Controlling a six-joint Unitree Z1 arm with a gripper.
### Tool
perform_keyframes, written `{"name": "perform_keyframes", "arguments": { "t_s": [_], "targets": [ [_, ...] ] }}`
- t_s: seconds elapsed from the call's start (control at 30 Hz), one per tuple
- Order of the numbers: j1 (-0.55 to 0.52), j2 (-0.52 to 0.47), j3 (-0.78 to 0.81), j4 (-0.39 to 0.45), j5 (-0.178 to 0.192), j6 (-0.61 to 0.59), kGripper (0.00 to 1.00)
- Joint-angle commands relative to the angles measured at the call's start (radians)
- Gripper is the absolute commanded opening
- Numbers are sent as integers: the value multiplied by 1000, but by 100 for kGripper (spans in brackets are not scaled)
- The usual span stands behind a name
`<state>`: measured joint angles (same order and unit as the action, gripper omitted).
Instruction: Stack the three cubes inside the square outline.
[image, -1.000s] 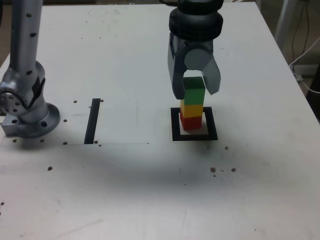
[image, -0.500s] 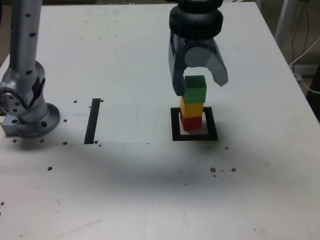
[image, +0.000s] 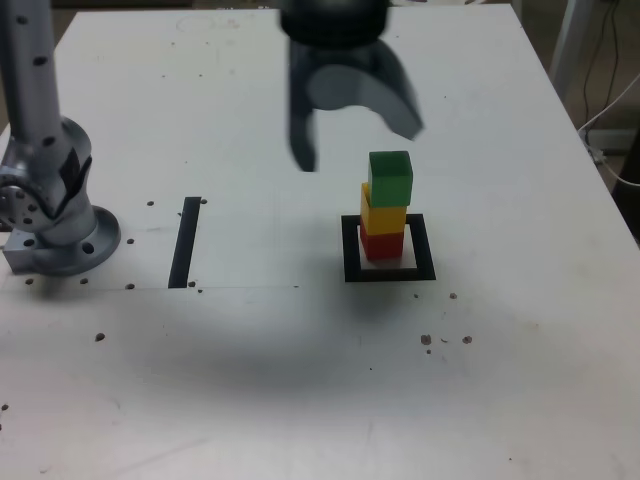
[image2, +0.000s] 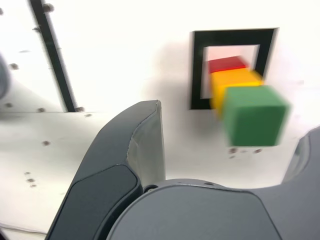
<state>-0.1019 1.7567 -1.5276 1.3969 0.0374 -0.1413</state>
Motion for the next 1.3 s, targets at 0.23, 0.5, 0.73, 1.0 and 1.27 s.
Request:
{"name": "perform_keyframes", "arguments": {
  "t_s": [0.23, 0.5, 0.73, 1.0, 1.27],
  "targets": [
    [-2, -194, 280, -43, -27, 52, 100],
    [-2, -266, 449, -77, -28, 74, 100],
    [-2, -306, 606, -182, -36, 76, 100],
    [-2, -332, 767, -310, -42, 63, 100],
    [-2, -342, 818, -329, -31, 48, 100]
  ]
}}
